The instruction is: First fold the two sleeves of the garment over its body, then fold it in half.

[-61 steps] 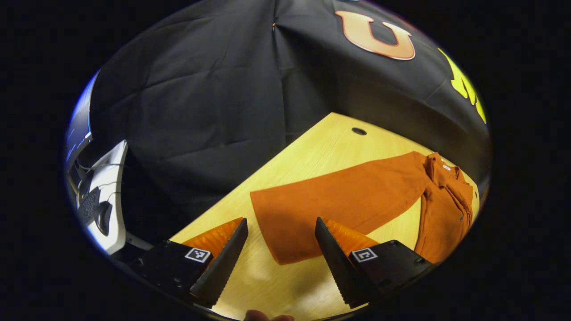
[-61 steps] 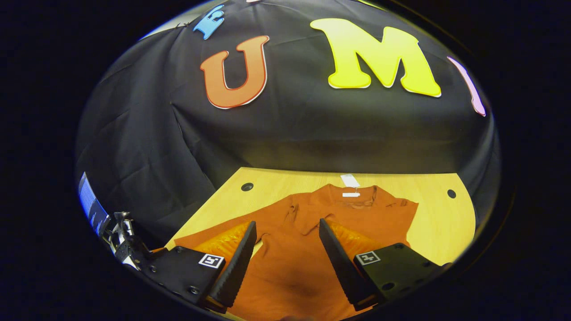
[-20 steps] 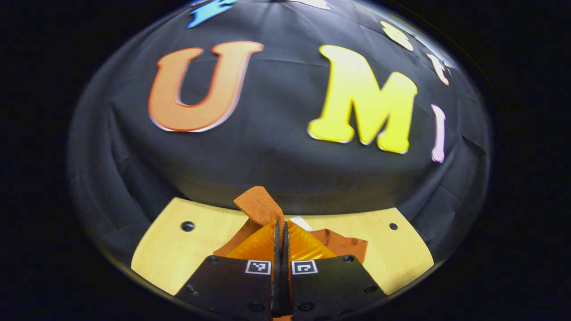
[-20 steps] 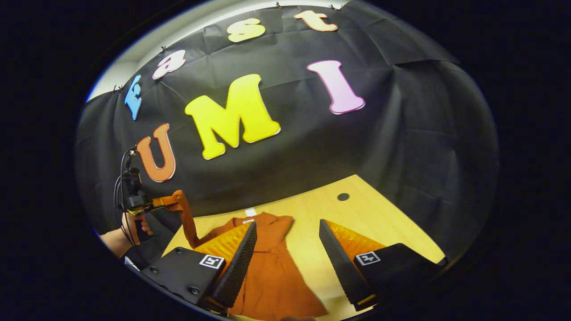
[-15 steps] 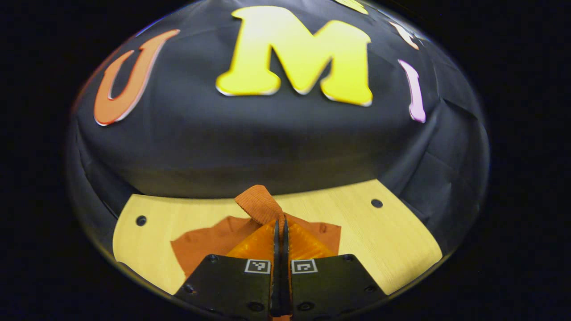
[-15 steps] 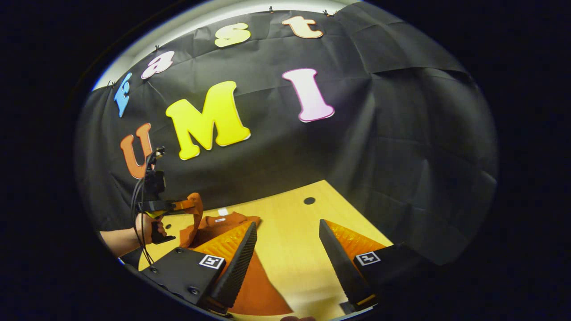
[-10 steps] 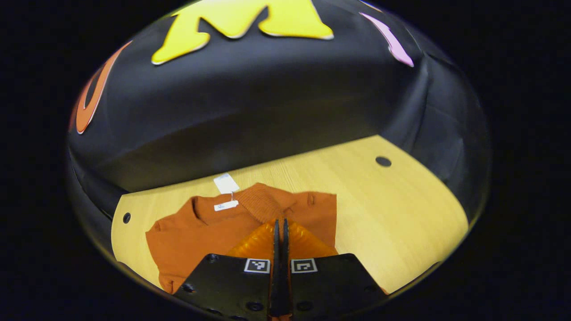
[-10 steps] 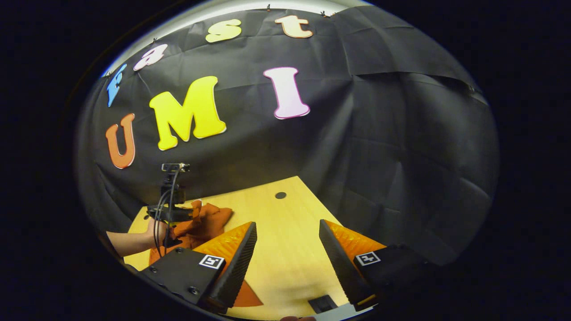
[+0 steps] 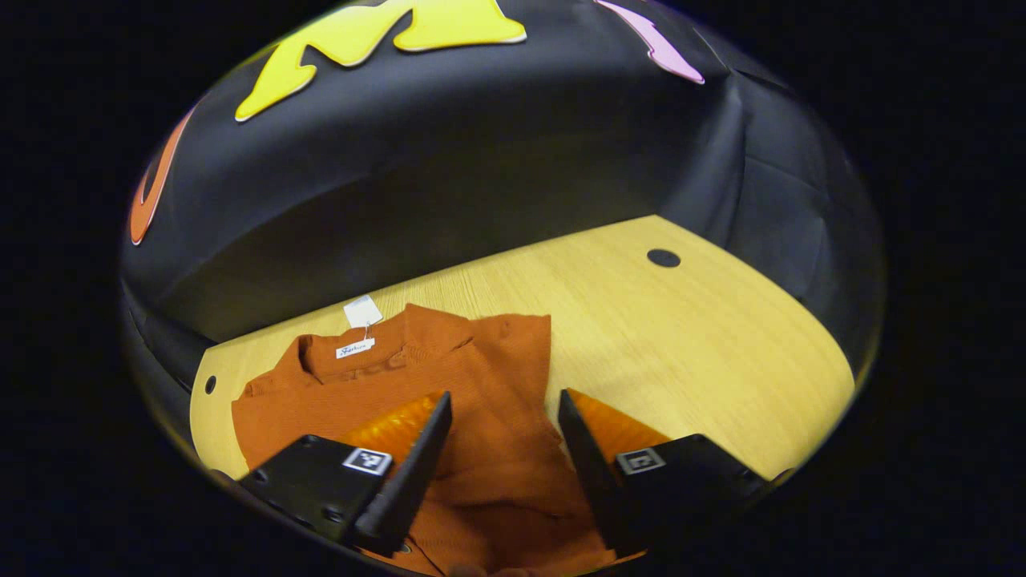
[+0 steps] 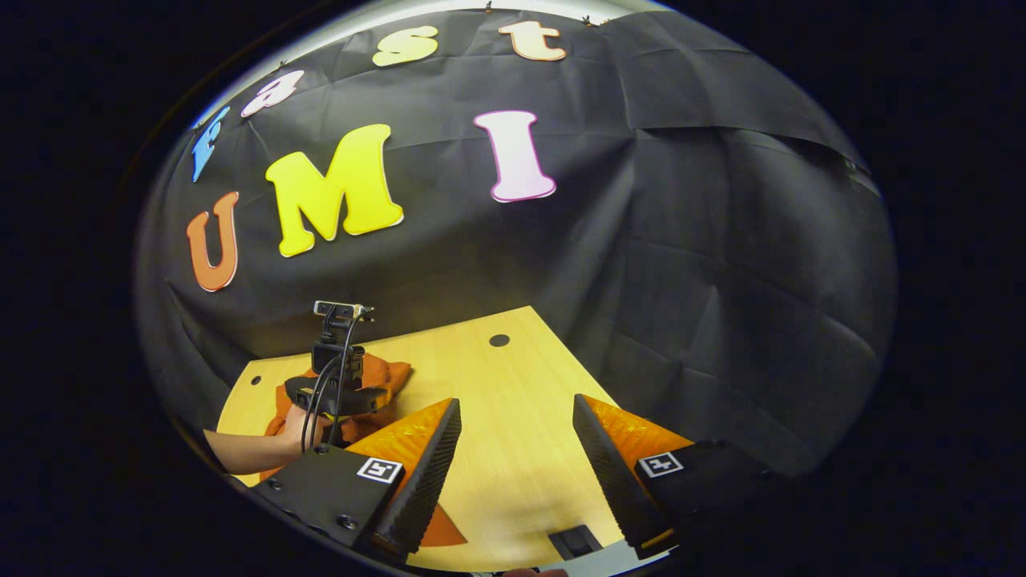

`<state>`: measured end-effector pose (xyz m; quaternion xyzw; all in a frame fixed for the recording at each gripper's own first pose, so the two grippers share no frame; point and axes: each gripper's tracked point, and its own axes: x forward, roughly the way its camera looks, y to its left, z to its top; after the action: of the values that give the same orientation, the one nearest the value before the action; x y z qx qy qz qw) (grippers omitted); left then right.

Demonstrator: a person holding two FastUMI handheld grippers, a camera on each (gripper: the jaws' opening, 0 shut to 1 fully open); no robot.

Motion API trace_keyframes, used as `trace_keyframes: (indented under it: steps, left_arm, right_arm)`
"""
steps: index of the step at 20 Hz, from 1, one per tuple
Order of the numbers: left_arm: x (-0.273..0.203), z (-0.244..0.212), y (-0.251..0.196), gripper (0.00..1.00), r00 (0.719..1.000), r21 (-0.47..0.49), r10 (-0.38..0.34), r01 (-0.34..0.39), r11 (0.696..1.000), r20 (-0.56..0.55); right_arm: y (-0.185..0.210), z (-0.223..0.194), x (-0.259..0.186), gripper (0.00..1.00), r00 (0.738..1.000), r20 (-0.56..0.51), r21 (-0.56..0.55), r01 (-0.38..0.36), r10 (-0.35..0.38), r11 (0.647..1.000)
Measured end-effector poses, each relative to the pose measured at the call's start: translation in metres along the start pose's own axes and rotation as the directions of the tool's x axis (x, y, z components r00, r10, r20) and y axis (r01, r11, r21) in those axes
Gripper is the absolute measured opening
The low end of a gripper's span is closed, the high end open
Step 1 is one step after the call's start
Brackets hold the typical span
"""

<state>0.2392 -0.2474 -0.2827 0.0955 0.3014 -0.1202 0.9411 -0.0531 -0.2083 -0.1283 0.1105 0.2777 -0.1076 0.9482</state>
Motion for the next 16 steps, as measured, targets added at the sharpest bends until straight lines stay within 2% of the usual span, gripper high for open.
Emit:
trace_keyframes:
  steps: [1, 4, 6, 7, 8, 9, 12, 16]
  left_arm:
    - [-0.019, 0.007, 0.006, 1.0, 1.0, -0.022, 0.01, -0.01, 1.0, 0.027]
    - [-0.079, 0.019, 0.051, 1.0, 0.989, -0.105, 0.071, -0.058, 0.993, 0.132]
    - [-0.133, 0.025, 0.088, 0.99, 0.973, -0.152, 0.141, -0.114, 0.982, 0.182]
    - [-0.168, 0.026, 0.108, 0.99, 0.964, -0.183, 0.17, -0.133, 0.974, 0.203]
    - [-0.196, 0.025, 0.126, 0.99, 0.955, -0.21, 0.196, -0.149, 0.966, 0.223]
    - [-0.224, 0.024, 0.145, 0.99, 0.943, -0.23, 0.222, -0.166, 0.959, 0.247]
    - [-0.298, 0.007, 0.193, 0.99, 0.912, -0.262, 0.295, -0.222, 0.939, 0.284]
    - [-0.362, -0.028, 0.227, 0.99, 0.892, -0.292, 0.326, -0.236, 0.927, 0.313]
  right_arm:
    - [0.012, 0.003, 0.004, 0.91, 0.999, 0.009, -0.013, -0.032, 0.032, 0.999]
    - [0.054, 0.004, 0.011, 0.91, 0.989, 0.034, -0.068, -0.139, 0.141, 0.988]
    - [0.084, 0.001, 0.013, 0.92, 0.978, 0.037, -0.101, -0.201, 0.206, 0.974]
    - [0.098, -0.001, 0.012, 0.88, 0.971, 0.044, -0.114, -0.227, 0.233, 0.967]
    - [0.111, -0.003, 0.01, 0.94, 0.968, 0.051, -0.124, -0.239, 0.247, 0.963]
    - [0.122, -0.005, 0.006, 0.96, 0.963, 0.063, -0.13, -0.251, 0.261, 0.959]
    - [0.155, -0.015, -0.005, 0.95, 0.954, 0.076, -0.136, -0.278, 0.29, 0.951]
    - [0.173, -0.032, -0.021, 0.96, 0.952, 0.068, -0.168, -0.283, 0.298, 0.944]
